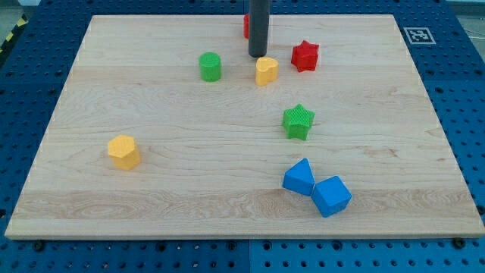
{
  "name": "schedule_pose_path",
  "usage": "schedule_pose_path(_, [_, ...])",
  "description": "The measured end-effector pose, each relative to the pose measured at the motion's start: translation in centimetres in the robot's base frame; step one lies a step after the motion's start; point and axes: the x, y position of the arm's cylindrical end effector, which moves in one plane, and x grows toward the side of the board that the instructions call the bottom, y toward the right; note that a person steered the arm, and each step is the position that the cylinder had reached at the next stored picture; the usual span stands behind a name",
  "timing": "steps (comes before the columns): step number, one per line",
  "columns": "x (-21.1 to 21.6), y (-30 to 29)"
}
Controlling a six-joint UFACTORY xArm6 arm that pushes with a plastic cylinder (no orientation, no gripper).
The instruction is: Slightly push the red circle to the right
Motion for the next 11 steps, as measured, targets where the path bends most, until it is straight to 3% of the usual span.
schedule_pose_path(3, [-1.9,-1.0])
schedule_pose_path(5, [-3.3,-5.6])
schedule_pose_path(6, [-5.5,-5.5])
schedule_pose_path(9, [-5.8,-1.2])
schedule_pose_path(11, [-7.1,-2.7])
